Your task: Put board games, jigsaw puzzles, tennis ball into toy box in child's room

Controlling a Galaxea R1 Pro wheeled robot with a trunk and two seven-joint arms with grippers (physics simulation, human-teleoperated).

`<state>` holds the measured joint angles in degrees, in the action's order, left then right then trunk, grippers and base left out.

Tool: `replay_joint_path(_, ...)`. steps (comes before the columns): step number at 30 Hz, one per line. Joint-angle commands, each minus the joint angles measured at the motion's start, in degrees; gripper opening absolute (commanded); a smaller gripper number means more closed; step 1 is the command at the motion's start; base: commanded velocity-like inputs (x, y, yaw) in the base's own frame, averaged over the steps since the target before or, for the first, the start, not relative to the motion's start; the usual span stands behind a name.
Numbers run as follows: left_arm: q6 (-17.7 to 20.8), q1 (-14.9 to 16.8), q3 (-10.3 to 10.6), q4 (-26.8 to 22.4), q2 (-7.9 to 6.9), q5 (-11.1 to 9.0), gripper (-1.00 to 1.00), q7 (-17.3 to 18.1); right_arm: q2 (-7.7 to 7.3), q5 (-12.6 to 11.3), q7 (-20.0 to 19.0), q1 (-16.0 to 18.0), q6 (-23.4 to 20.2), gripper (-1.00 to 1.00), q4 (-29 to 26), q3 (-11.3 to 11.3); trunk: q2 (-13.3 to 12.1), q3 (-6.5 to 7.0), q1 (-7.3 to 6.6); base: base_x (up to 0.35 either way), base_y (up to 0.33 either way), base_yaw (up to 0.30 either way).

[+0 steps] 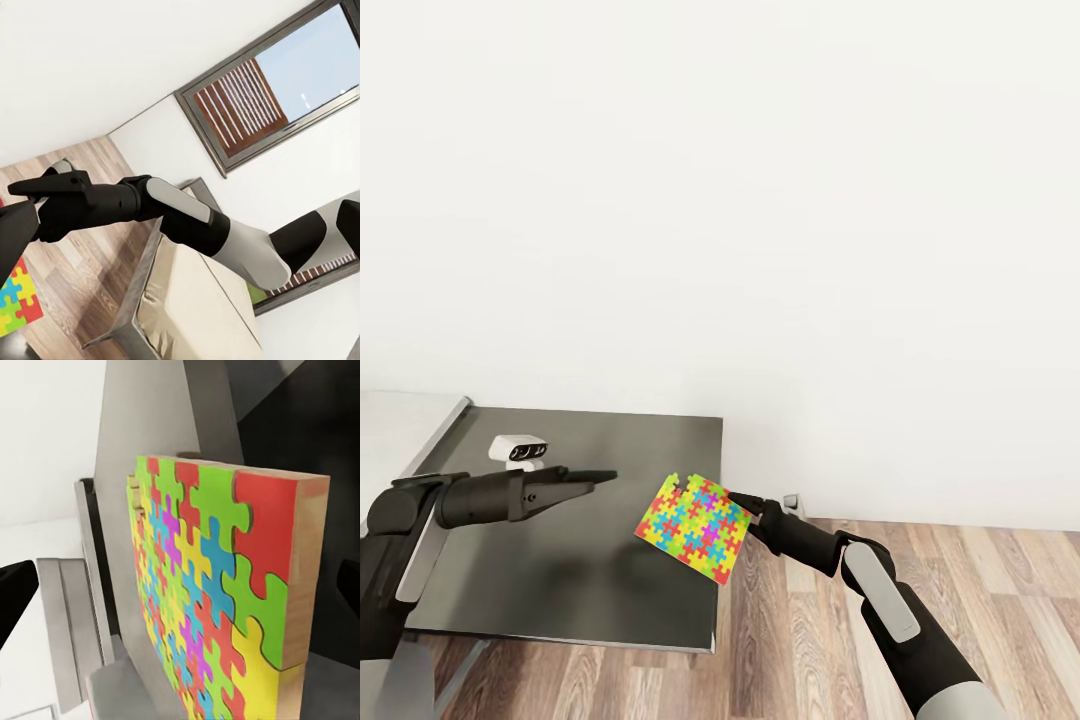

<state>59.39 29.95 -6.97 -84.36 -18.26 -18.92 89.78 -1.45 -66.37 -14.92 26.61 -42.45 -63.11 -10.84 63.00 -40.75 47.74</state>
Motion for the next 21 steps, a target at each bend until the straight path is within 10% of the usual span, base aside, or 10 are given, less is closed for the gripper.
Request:
replay_joint_path(1,0.61,0.02,0.00,-0.01,-0.02,0.03,1.00,0.22,-0.04,0.10,-0.21,0.03,-0.09,1.00,0.00,-0.06,0.03,-0.04,0.00,0.000,0.001,0.000)
replay_joint_path(2,0.61,0.02,-0.01,-0.01,-0.02,0.03,1.00,0.22,-0.04,0.10,-0.21,0.05,-0.09,-1.00,0.00,-0.06,0.03,-0.04,0.00,0.000,0.000,0.000)
replay_joint_path(14,0.61,-0.32,-0.11,0.06,-0.15,-0.08,1.00,0.22,-0.11,0.03,-0.27,0.02,-0.09,-1.00,0.00,0.00,-0.37,0.14,-0.22,0.000,0.000,0.000)
replay_joint_path(21,0.61,-0.57,-0.15,0.08,-0.19,-4.02,1.00,0.22,-0.13,0.02,-0.28,0.02,-0.16,-1.00,0.00,0.07,-3.18,1.39,-1.76,0.000,0.000,0.000)
